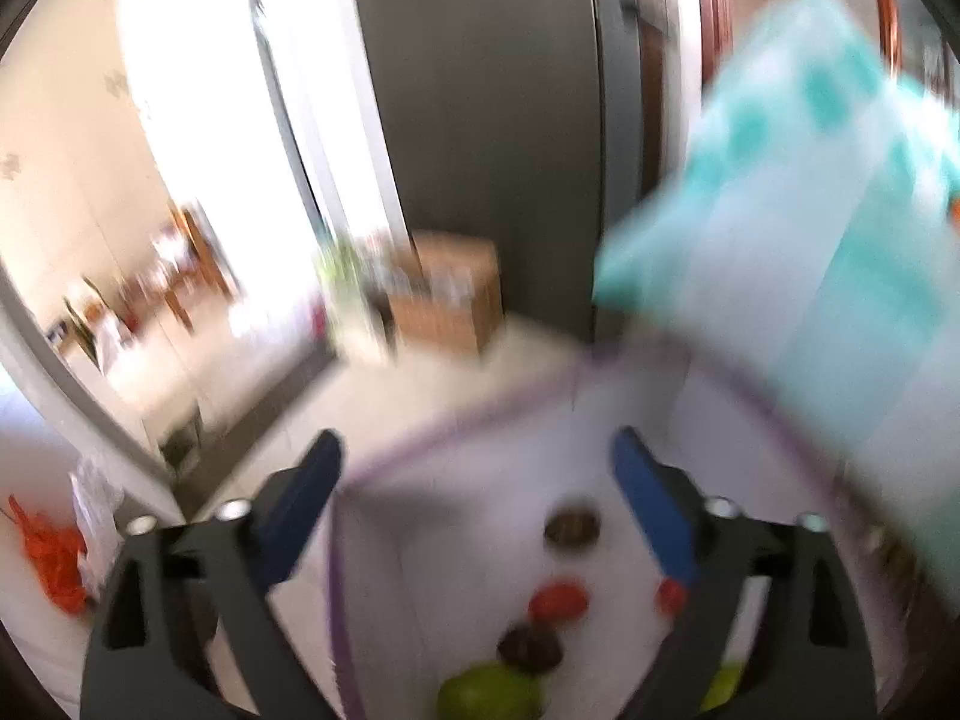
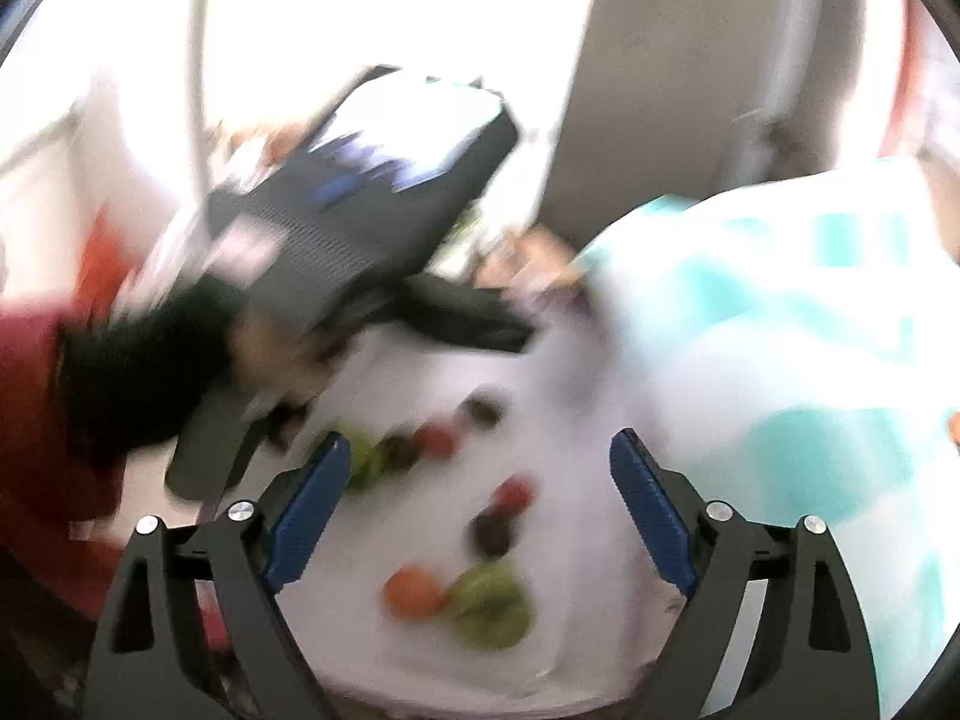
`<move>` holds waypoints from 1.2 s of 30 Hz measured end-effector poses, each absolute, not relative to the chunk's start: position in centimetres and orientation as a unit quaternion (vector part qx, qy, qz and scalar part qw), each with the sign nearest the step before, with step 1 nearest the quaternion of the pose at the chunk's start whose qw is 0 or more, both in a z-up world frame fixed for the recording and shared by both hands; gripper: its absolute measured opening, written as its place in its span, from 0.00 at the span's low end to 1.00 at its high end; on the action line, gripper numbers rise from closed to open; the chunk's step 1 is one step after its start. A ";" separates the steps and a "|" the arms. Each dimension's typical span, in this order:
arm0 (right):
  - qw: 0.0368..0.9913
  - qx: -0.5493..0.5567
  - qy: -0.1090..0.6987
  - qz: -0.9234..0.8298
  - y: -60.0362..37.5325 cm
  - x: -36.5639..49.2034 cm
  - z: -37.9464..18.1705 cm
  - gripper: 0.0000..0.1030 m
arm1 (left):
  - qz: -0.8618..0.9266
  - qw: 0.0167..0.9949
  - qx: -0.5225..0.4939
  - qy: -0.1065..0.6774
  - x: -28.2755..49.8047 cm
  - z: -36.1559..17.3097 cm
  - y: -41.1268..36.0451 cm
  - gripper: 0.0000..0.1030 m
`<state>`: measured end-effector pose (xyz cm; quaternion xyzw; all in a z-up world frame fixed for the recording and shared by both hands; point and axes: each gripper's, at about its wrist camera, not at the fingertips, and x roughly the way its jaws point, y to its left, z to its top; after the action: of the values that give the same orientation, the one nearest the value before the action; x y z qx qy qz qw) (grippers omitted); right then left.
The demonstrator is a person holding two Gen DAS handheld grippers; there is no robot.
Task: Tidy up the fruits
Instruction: 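Move both grippers back over the last two fruits, then grasp the large dark red fruit with the right gripper while the left grasps the tangerine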
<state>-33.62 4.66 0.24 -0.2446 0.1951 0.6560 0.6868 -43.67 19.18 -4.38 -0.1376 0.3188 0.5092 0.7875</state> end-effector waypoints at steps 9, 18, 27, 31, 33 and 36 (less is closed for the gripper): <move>0.875 0.001 0.219 0.432 -7.2 -17.2 6.3 0.84 | 0.370 0.894 -0.144 0.206 -36.3 6.1 13.3 0.98; 0.898 0.169 0.335 0.231 -18.8 -5.1 1.7 0.84 | 0.195 0.902 -0.202 0.327 -14.0 6.2 7.2 0.98; 0.866 0.220 0.382 0.238 -21.7 -2.9 -0.8 0.85 | 0.199 0.896 -0.209 0.337 0.4 4.3 4.2 0.98; 0.859 0.213 0.390 0.254 -21.3 -2.9 -1.0 0.84 | 0.229 0.893 -0.207 0.327 4.4 3.8 5.1 0.98; 0.859 0.209 0.389 0.260 -21.2 -3.1 -0.8 0.84 | 0.233 0.890 -0.209 0.332 6.2 3.3 5.6 0.98; 0.851 0.195 0.410 0.264 -20.4 -2.8 -1.0 0.84 | 0.221 0.895 -0.210 0.327 7.3 3.4 5.8 0.98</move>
<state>-2.75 -20.42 -0.95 0.1954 0.4101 0.2644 0.8507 7.26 5.84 3.38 -0.2103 0.3268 0.2206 0.8946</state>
